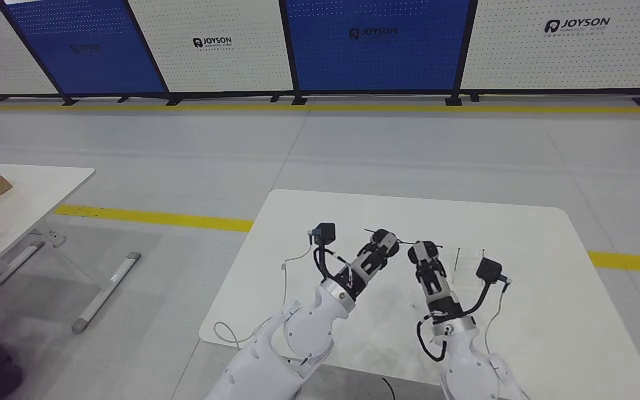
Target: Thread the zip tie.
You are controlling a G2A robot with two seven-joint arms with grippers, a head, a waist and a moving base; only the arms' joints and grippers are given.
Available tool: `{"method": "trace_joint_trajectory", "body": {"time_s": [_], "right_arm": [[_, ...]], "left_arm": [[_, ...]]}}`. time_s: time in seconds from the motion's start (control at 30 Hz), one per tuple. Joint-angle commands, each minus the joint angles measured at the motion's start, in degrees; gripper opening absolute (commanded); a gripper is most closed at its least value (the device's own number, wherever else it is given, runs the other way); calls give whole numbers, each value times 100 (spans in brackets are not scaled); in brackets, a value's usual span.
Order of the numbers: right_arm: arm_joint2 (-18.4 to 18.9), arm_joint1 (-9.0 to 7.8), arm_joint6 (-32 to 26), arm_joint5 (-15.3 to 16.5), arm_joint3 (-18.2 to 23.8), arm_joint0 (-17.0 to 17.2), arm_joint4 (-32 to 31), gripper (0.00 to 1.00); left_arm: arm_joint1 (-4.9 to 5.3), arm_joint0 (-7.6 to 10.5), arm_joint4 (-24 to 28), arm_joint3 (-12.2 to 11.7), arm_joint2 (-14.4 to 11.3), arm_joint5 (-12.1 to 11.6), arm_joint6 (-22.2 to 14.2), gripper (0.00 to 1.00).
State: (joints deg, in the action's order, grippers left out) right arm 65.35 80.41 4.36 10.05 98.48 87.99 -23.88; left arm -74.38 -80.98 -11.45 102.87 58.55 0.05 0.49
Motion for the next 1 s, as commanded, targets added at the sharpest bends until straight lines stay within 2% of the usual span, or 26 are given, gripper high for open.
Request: {"method": "trace_joint_trajectory", "body": {"time_s": [0.0, 0.4, 0.53, 0.67, 0.97], "right_arm": [[0, -1, -50, 13, -1, -7, 18, 0], [8, -15, -278, 62, 23, -77, -30, 0], [7, -11, -203, -193, 100, -56, -150, 0], [-68, -4, -224, -449, 203, -56, -338, 0], [-35, -5, -405, -487, 196, -92, -178, 0]], "left_arm": [[-1, 1, -4, -4, -2, -5, -19, 0], [0, -4, -92, 7, 5, 27, -131, 0], [-16, 37, -175, -43, 24, 177, 53, 0], [-32, 94, -127, -87, 18, 198, 71, 0], [-41, 76, -174, -93, -22, 215, -15, 0]]}}
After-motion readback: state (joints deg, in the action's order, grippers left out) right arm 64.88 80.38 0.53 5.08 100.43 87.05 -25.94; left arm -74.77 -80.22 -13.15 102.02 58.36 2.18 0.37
